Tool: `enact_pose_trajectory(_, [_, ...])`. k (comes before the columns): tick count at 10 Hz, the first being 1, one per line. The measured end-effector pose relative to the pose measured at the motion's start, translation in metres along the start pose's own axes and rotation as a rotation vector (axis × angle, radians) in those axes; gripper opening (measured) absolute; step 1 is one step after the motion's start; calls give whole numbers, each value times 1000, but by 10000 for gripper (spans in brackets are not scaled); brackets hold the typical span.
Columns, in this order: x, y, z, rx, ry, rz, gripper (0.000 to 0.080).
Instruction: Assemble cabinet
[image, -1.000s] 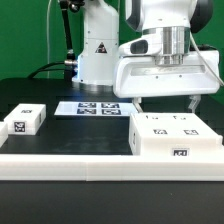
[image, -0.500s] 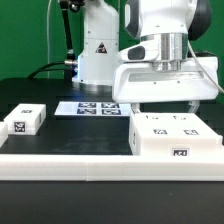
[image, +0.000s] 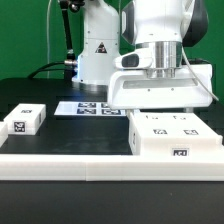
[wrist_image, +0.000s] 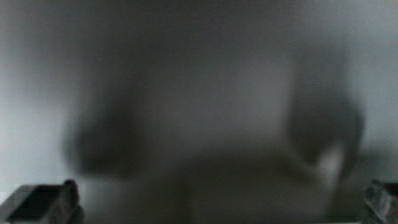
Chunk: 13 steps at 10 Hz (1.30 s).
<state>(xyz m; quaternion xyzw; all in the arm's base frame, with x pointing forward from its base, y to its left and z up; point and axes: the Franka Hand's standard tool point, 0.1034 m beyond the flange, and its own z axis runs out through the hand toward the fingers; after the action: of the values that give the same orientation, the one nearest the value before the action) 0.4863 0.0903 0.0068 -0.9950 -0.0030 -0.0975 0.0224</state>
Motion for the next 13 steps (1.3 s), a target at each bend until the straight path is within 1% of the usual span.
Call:
enact_pose_trajectory(6, [0, 0, 1, 0, 6, -4, 797])
enact_pose_trajectory(9, [4, -7, 5, -4, -8, -10, 797])
enact_pose_trajectory(11, [4, -4, 6, -5, -17, -23, 797])
enact_pose_trajectory(13, [6, 3, 6, -8, -13, -32, 797])
